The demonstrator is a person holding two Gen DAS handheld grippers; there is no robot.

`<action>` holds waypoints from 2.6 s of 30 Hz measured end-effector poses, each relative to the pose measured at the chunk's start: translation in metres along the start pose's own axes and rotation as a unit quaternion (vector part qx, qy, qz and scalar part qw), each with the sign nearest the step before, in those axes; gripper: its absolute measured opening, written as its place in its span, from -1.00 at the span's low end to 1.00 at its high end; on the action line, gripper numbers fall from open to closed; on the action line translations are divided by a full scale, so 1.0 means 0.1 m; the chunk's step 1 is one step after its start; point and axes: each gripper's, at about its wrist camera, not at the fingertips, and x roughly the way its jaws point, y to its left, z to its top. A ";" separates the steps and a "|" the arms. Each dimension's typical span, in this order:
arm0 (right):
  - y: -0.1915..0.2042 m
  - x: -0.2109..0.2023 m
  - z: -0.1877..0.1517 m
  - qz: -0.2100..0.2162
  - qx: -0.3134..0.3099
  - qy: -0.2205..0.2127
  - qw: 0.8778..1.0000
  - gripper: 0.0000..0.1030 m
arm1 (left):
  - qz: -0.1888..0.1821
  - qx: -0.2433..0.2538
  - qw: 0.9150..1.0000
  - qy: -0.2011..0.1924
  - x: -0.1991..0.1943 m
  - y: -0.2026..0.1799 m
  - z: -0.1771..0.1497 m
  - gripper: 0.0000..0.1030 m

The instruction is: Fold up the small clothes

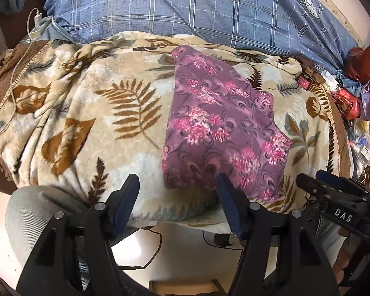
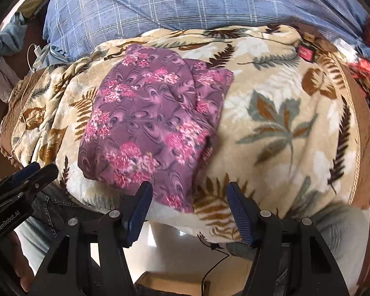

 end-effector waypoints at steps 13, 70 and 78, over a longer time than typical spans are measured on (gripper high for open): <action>0.14 -0.49 -0.23 -0.007 -0.006 -0.049 0.999 0.25 | -0.006 0.005 1.000 -0.028 -0.44 0.02 -0.23 0.26; 0.18 -0.01 0.36 -0.010 -0.013 -0.025 1.000 0.26 | 0.043 0.010 0.999 -0.028 0.00 -0.05 0.23 0.30; 0.20 -0.34 0.05 -0.004 -0.008 -0.046 0.999 0.26 | 0.044 0.020 0.997 -0.054 -0.36 -0.09 0.03 0.31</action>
